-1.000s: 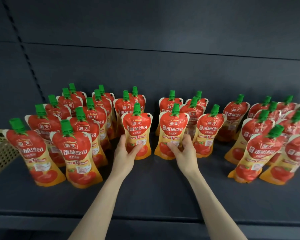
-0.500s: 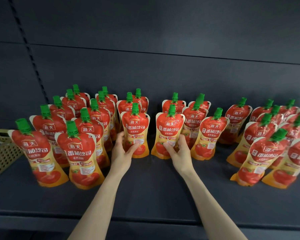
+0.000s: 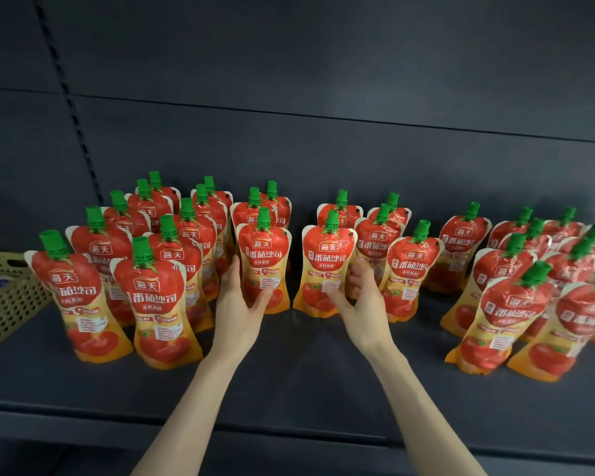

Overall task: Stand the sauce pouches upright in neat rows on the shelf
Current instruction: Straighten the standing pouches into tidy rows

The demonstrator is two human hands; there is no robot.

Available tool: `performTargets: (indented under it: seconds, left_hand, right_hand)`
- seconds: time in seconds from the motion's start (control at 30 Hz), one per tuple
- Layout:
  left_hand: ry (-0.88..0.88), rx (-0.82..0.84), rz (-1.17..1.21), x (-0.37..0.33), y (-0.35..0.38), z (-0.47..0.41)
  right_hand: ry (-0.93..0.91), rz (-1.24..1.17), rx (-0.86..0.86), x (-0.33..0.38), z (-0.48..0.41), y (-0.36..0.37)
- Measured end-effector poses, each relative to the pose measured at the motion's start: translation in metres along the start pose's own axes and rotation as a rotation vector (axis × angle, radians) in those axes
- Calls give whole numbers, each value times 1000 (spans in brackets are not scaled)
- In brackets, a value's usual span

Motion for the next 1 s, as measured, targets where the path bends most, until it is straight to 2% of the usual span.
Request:
performTargets:
  seconds: [0.17,0.33,0.47,0.6,0.73,0.83,1.0]
  left_hand:
    - [94,-102,-19,-37,-25,13]
    - [260,-190,-94,-97,-56,-3]
    - [356,-168,-225,-142,-68,-44]
    - [339,-13,-353,-152,-62,-111]
    - [355,287,-569,-145,-31,-163]
    - [376,472,-636,-134,-9,-182]
    - [404,644,-651,-119,13,-199]
  right_hand:
    - [-138,105,6,36,0,-20]
    - [-283,149,18,86,-19,-29]
    - [-332,160,43,122,-53,-26]
    - [-298,333,171,132,-100,-5]
    - [-173,561,248,110,-143,9]
    - [-75,617,297,92,-159,16]
    - [-25,658,286,84,-175,22]
Point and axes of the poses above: each hand's wrist, its own z-axis away from the middle knuckle, its own y-axis out of the palm, x = y × z, the point moved 10 cm from there along -z, towards the middle knuckle, and after that the axes turned 8 degrees about -z, right-handed, at the moved point
